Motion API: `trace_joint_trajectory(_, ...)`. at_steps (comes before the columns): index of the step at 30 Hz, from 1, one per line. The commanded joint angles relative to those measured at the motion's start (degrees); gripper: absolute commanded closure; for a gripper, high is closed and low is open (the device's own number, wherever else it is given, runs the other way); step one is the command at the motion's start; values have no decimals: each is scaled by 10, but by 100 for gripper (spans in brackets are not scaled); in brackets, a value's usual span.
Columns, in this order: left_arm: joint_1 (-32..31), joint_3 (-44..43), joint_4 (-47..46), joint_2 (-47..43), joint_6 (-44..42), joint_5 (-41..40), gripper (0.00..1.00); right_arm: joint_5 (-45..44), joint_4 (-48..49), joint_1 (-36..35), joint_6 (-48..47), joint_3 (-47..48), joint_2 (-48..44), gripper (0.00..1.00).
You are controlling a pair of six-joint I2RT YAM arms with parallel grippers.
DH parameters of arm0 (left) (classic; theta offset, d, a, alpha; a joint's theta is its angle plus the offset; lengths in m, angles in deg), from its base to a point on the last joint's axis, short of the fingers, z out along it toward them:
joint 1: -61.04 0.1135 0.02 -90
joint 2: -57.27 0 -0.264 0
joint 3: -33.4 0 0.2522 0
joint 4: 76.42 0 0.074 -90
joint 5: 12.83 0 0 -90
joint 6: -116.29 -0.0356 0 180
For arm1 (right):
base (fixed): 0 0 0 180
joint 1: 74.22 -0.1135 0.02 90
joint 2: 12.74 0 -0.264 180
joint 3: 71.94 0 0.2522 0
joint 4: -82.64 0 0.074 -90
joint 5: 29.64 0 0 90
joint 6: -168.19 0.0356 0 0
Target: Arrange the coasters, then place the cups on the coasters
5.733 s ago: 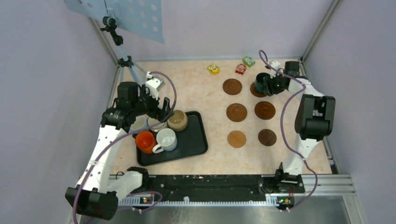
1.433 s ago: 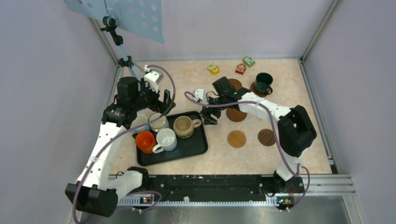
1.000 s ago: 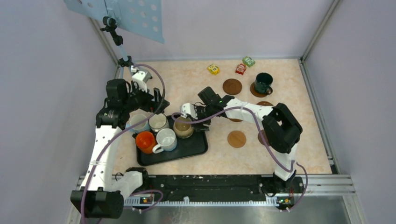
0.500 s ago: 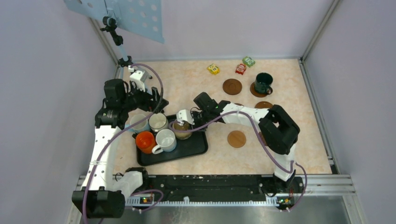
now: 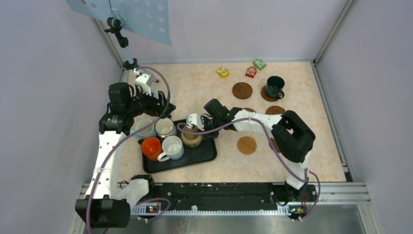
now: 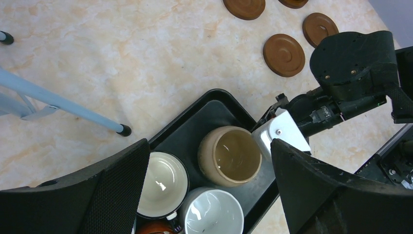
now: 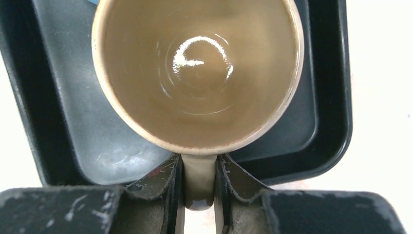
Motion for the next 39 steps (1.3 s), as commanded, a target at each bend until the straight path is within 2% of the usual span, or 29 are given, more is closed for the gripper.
trace_joint_trajectory(1,4,4,-31,-9,4,9,1,-4,26,5,72,-15,-66,100)
trace_joint_trajectory(7,5,4,-32,-7,5,12,1,-1,19,59,154,-6,-115,100)
trace_joint_trajectory(11,5,9,-35,-7,6,14,1,-5,32,121,203,-1,-140,100)
trace_joint_trajectory(17,5,8,-37,-6,8,14,1,-109,83,194,249,0,-151,100)
trace_joint_trajectory(21,5,7,-37,-5,8,12,1,-174,108,242,266,19,-124,100)
trace_joint_trajectory(26,6,8,-37,-7,7,10,1,-205,117,288,275,52,-79,100)
trace_joint_trajectory(39,6,11,-37,-4,5,8,1,-229,134,326,271,109,12,100)
